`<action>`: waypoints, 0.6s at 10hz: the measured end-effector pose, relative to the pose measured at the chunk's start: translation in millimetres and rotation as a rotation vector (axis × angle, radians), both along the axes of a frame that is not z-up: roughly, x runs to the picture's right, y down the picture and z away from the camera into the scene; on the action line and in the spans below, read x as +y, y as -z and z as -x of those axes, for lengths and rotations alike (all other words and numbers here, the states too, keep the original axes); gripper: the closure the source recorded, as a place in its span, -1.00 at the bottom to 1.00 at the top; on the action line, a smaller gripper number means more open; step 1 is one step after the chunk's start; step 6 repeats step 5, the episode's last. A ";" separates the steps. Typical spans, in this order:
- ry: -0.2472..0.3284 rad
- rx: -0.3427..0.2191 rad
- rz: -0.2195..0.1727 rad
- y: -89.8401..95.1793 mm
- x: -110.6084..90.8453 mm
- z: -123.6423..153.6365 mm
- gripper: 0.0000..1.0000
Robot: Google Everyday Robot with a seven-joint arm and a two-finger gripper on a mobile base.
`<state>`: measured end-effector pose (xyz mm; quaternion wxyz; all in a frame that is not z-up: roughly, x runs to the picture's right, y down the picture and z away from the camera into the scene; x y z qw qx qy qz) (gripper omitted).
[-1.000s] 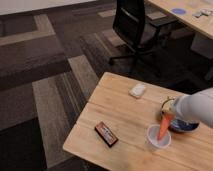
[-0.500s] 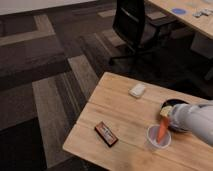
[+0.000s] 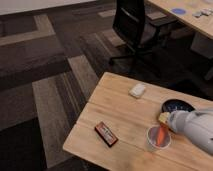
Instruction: Place the pepper in the ceramic cup
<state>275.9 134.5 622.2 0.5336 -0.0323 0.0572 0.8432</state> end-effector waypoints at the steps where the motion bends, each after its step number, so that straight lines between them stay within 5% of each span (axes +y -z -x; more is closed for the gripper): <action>1: 0.000 0.000 0.000 0.0 -0.1 0.0 -0.19; 2: 0.000 0.000 0.000 0.0 0.0 -0.1 -0.58; 6: -0.001 0.001 0.000 0.2 0.1 -0.4 -0.60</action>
